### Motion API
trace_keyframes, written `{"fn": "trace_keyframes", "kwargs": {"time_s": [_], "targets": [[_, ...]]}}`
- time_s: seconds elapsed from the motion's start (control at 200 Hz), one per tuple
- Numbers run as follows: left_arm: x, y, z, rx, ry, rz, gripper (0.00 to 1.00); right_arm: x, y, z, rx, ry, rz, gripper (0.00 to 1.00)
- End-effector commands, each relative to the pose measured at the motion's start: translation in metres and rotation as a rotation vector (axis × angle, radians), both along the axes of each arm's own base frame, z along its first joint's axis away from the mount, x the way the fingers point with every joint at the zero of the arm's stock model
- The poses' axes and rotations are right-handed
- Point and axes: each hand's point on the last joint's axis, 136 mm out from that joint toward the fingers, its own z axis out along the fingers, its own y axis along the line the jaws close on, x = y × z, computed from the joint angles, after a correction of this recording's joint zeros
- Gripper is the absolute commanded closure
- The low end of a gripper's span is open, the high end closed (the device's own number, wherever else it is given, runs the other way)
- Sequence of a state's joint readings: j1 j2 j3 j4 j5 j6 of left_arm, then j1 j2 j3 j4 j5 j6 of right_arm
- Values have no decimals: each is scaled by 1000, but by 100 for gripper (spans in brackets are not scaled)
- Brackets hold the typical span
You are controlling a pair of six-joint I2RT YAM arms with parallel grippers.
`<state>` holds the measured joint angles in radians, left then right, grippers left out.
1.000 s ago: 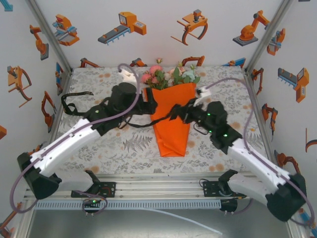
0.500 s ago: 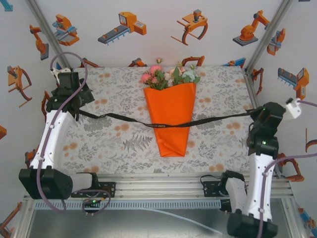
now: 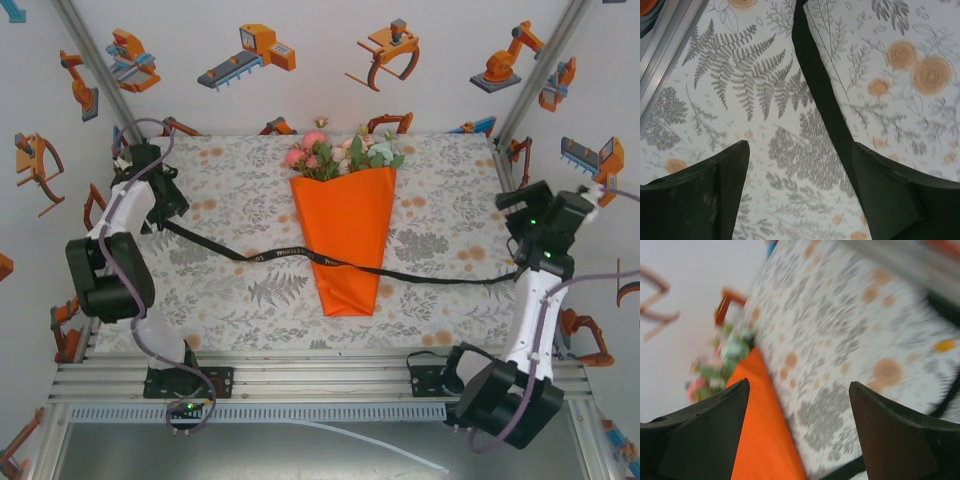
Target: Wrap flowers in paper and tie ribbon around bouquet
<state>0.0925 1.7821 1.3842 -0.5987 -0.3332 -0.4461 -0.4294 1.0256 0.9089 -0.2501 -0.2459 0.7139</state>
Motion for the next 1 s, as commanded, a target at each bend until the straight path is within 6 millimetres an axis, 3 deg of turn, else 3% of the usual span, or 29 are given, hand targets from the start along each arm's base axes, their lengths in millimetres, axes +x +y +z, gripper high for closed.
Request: {"fn": "trace_keyframes", "kwargs": {"time_s": [0.0, 0.08, 0.205, 0.325, 0.451, 0.521, 0.616, 0.656, 0.801, 0.921, 0.996], "targets": [[27, 20, 1, 40, -51, 81, 27, 16, 85, -20, -54, 99, 365, 27], [44, 36, -11, 88, -39, 95, 29, 16, 110, -54, -33, 212, 426, 30], [64, 51, -31, 92, -2, 100, 31, 9, 120, -85, 38, 273, 439, 30], [73, 65, -44, 126, 51, 116, 35, -2, 119, -90, 27, 283, 427, 30], [83, 72, -56, 117, 76, 108, 42, -9, 119, -82, 20, 263, 422, 30], [90, 67, -65, 88, 103, 69, 57, -10, 117, -75, 8, 250, 415, 30], [92, 60, -62, 42, 119, 48, 97, -11, 109, -74, -18, 257, 371, 30], [91, 56, -51, 18, 93, 50, 100, -12, 106, -78, -24, 267, 353, 30], [57, 42, 11, -51, -43, 123, 100, -9, 93, -104, -18, 304, 268, 30], [-9, 39, 57, -53, -160, 249, 100, -9, 83, -129, 12, 388, 202, 30], [-55, 42, 71, -10, -209, 316, 100, -14, 76, -141, 15, 459, 158, 30]]}}
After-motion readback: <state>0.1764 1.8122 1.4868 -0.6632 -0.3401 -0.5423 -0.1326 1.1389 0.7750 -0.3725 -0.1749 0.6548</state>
